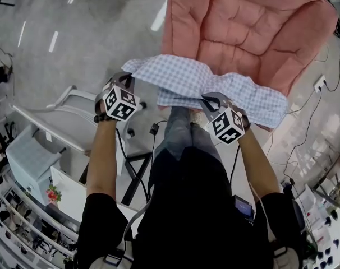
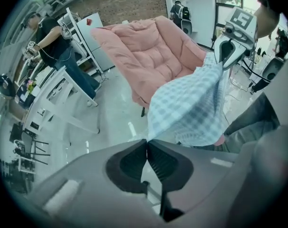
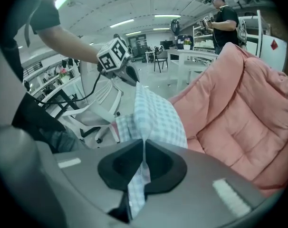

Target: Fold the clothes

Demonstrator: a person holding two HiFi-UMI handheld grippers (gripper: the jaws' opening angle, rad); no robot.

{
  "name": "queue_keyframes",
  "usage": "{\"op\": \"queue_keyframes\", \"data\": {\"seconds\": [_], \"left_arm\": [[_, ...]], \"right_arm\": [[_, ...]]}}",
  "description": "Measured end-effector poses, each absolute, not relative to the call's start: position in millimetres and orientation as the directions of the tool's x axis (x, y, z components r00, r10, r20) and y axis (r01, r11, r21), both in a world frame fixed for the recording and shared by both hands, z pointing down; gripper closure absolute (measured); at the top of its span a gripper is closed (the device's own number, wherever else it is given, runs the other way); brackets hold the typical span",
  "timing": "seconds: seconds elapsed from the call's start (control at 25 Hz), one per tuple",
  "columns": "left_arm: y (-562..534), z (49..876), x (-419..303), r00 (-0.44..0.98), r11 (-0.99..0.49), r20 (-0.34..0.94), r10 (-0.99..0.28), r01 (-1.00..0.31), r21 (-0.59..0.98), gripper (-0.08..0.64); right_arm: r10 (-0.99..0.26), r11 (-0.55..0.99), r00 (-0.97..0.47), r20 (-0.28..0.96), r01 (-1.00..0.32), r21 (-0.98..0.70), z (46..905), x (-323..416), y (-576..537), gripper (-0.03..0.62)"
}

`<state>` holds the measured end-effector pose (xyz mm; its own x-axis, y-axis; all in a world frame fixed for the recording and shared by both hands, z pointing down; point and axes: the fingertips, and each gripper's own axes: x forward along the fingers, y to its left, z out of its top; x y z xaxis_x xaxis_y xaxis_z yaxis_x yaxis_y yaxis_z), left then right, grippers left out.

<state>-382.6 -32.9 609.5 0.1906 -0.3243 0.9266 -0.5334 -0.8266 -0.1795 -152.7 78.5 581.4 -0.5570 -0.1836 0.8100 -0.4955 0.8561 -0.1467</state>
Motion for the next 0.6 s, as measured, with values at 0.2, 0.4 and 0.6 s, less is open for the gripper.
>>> {"op": "queue_keyframes", "data": {"seconds": [0.2, 0.4, 0.6], "left_arm": [[3, 641, -405, 0.097, -0.785, 0.954, -0.285, -0.595, -0.174, 0.551], [29, 669, -411, 0.079, -0.76, 0.963, -0.259, -0.631, -0.153, 0.551], [48, 691, -409, 0.111, -0.726, 0.965, -0.236, -0.681, -0.099, 0.551]], "right_arm": [[-0.155, 0.887, -0.577, 0.802, -0.439, -0.145, 575, -170, 104, 0.578], [-0.132, 0.9, -0.577, 0.806, -0.41, -0.146, 590, -182, 112, 0.578], [-0.114, 0.903, -0.585, 0.803, -0.397, -0.161, 597, -187, 115, 0.577]]}}
